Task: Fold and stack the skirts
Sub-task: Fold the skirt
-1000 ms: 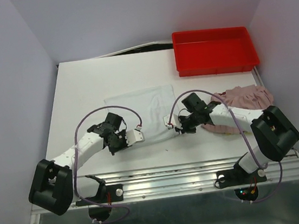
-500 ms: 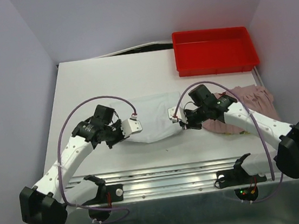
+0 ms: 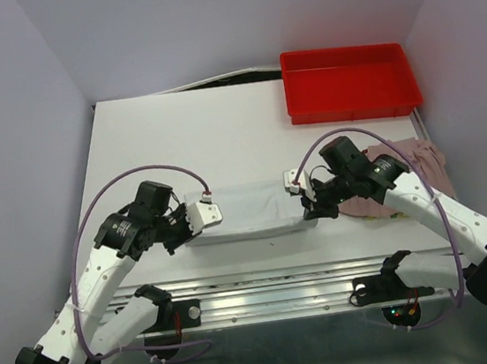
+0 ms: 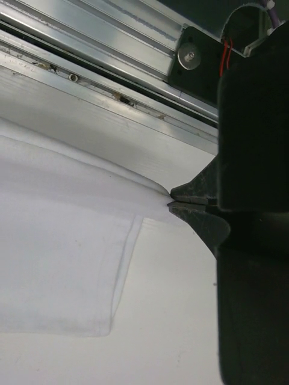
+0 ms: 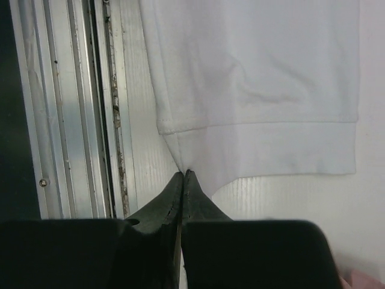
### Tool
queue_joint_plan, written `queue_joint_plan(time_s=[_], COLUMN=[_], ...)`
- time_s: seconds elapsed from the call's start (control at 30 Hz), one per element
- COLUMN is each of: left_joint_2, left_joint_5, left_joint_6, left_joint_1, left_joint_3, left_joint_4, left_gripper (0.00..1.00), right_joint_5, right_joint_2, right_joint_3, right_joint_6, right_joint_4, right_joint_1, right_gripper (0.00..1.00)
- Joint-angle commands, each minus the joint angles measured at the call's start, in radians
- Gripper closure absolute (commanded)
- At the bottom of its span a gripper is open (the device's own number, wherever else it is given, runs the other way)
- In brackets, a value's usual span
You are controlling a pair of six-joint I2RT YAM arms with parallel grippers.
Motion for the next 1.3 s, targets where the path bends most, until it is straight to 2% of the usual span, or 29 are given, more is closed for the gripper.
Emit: queue_joint_plan(time_s=[0.0, 0.27, 0.57, 0.9, 0.93, 1.0, 1.03, 1.07, 1.1, 1.13, 1.2, 1.27], left_joint_2=[0.075, 0.266, 0.494, 0.73, 0.747, 0.789, 0.798, 0.806, 0.813, 0.812, 0.791, 0.748], left_joint_5=[-0.007, 0.028, 0.048, 0.036, 0.034, 0.021, 0.014, 0.007, 0.002, 0.002, 0.007, 0.002], left_joint_6=[-0.042, 0.012, 0.125, 0.158, 0.155, 0.139, 0.132, 0.124, 0.119, 0.113, 0.087, 0.058], left_joint_1=[0.004, 0.08, 0.209, 0.257, 0.257, 0.258, 0.258, 0.261, 0.265, 0.269, 0.277, 0.277], left_joint_3=[0.054, 0.114, 0.221, 0.258, 0.258, 0.261, 0.263, 0.267, 0.27, 0.276, 0.299, 0.318], left_joint_4=[0.057, 0.178, 0.204, 0.299, 0.307, 0.328, 0.337, 0.347, 0.351, 0.353, 0.356, 0.361], left_gripper=[1.0, 1.0, 1.0, 1.0, 0.98, 0.77, 0.71, 0.5, 0.43, 0.4, 0.37, 0.37], right_joint_5=[0.067, 0.087, 0.078, 0.067, 0.066, 0.067, 0.086, 0.096, 0.107, 0.119, 0.126, 0.13], right_joint_2=[0.051, 0.228, 0.454, 0.734, 0.751, 0.775, 0.788, 0.791, 0.794, 0.797, 0.792, 0.78], right_joint_3=[0.066, 0.17, 0.341, 0.503, 0.513, 0.528, 0.527, 0.525, 0.533, 0.539, 0.563, 0.576], right_joint_6=[-0.008, -0.134, -0.319, -0.36, -0.36, -0.341, -0.324, -0.311, -0.282, -0.269, -0.242, -0.206], right_joint_4=[0.004, -0.001, -0.07, -0.067, -0.067, -0.065, -0.056, -0.029, -0.022, -0.009, -0.007, -0.001], right_joint_1=[0.008, -0.078, -0.196, -0.214, -0.225, -0.225, -0.225, -0.225, -0.225, -0.225, -0.236, -0.245], right_gripper=[0.99, 0.99, 0.99, 0.99, 0.99, 0.99, 0.85, 0.76, 0.65, 0.49, 0.44, 0.44])
